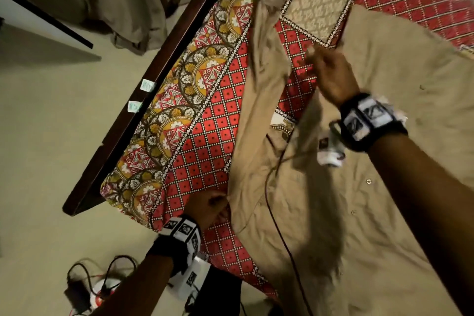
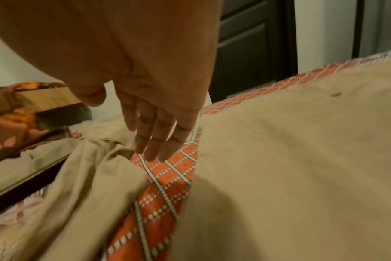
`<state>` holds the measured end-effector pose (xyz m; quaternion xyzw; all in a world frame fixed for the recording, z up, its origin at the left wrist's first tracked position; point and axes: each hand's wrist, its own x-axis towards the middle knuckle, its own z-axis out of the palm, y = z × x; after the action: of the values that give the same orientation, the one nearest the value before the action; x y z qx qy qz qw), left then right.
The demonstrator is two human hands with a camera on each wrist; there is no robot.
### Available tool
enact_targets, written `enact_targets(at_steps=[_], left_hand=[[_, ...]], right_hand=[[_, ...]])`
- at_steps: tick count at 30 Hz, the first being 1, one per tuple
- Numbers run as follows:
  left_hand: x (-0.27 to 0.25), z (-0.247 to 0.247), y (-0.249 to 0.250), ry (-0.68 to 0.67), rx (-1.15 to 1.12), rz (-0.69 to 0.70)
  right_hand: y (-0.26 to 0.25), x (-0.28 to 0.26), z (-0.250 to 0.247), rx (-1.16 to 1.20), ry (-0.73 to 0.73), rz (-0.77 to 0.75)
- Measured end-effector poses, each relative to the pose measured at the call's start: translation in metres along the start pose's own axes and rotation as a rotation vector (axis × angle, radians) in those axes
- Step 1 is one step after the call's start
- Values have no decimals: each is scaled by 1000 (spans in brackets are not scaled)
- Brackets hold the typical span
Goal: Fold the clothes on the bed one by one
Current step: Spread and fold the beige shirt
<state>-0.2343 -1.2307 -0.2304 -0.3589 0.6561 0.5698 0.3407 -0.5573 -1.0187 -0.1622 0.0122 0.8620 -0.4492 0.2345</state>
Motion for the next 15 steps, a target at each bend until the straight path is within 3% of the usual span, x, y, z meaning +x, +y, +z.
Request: enact_targets(at_steps=[3, 5, 7, 9, 11, 15], left_hand=[[5, -3, 0, 4, 30, -46], [4, 1, 6, 47, 69, -57], [-1, 8, 18, 110, 163, -14], [-6, 13, 35, 223, 344, 65], [-3, 17, 53, 286, 327, 93], [41, 6, 93, 214, 233, 5]], right_hand=[[49, -76, 4, -235, 148, -130], [79, -130, 18, -338, 163, -160], [102, -169, 39, -383, 64, -49], [115, -188, 63, -409, -127, 141], [116, -200, 82, -515, -248, 231], [119, -196, 95, -625, -232, 282]])
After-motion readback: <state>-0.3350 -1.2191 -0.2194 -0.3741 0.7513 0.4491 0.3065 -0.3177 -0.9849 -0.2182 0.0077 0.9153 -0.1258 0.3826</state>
